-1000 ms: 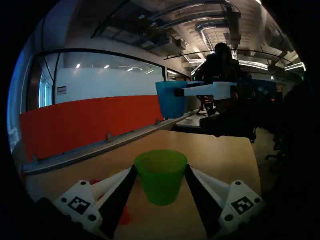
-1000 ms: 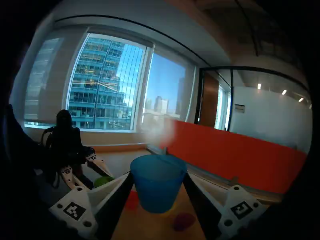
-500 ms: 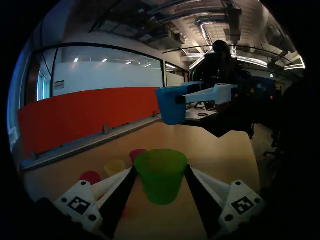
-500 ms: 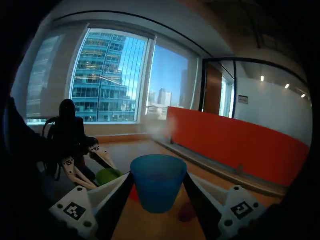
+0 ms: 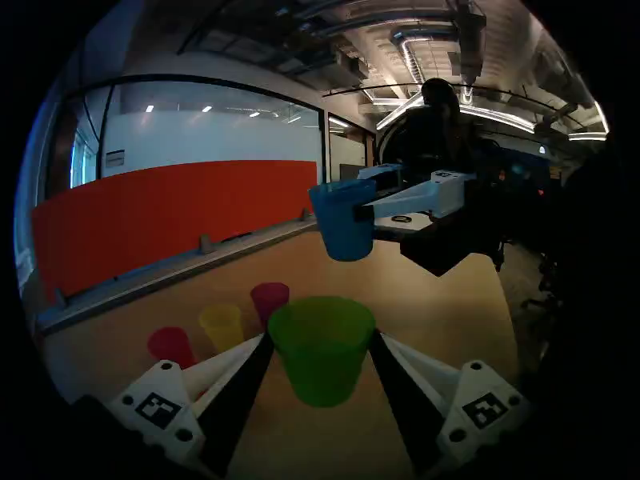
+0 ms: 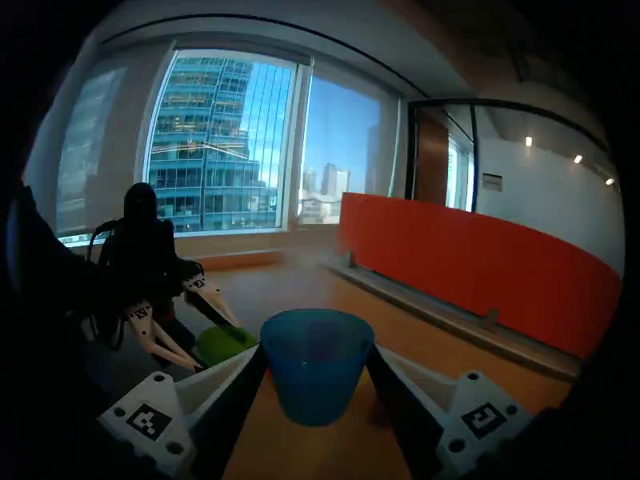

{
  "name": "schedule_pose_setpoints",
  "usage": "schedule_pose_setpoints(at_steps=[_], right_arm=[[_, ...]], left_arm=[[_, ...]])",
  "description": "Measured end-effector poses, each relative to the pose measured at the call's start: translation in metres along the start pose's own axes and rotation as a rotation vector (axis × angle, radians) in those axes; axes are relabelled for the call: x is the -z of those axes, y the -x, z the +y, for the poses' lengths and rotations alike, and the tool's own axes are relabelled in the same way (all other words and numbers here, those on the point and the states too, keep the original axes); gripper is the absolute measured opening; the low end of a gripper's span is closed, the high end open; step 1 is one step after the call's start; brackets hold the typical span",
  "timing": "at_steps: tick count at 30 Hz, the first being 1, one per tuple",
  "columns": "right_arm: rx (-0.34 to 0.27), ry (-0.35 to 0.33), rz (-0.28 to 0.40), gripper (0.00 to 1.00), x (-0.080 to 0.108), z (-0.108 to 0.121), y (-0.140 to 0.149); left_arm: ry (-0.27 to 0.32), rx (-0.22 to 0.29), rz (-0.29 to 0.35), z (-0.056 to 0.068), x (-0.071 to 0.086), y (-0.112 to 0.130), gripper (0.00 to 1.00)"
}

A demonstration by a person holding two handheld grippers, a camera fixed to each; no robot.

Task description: Pour water

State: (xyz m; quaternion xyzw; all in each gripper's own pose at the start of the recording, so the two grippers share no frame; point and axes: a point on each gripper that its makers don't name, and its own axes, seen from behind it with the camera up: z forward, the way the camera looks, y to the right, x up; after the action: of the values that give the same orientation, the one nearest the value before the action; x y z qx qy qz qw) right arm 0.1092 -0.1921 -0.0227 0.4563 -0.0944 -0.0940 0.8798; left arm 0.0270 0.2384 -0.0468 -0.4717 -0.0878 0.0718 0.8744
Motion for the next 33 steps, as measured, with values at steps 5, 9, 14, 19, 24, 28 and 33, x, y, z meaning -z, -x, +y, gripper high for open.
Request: schedule_pose_setpoints(at_steps=[5,9,14,19,24,28,33], right_arm=[[-0.019,-0.010,-0.021,0.90,-0.001,-0.002,0.014],[-0.038,-0.014,-0.042,0.90,-0.001,-0.001,0.026],[-0.043,-0.018,-0.075,0.90,-0.002,0.000,0.041],[-0.036,-0.025,-0.103,0.90,-0.003,0.000,0.052],[-0.033,-0.035,-0.126,0.90,-0.004,-0.001,0.060],[-0.029,-0.040,-0.146,0.90,-0.005,-0.001,0.068],[-0.021,-0.050,-0.175,0.90,-0.008,-0.002,0.078]], left_arm=[[0.004,0.002,-0.013,0.001,-0.001,0.005,0.86],[0.009,0.006,-0.024,0.002,-0.002,0.009,0.86],[0.014,0.003,-0.044,0.003,-0.005,0.017,0.86],[0.019,0.002,-0.063,0.004,-0.008,0.023,0.86],[0.020,-0.001,-0.085,0.000,-0.012,0.030,0.86],[0.020,-0.004,-0.102,-0.003,-0.014,0.034,0.86],[0.021,-0.013,-0.130,-0.005,-0.017,0.041,0.86]])
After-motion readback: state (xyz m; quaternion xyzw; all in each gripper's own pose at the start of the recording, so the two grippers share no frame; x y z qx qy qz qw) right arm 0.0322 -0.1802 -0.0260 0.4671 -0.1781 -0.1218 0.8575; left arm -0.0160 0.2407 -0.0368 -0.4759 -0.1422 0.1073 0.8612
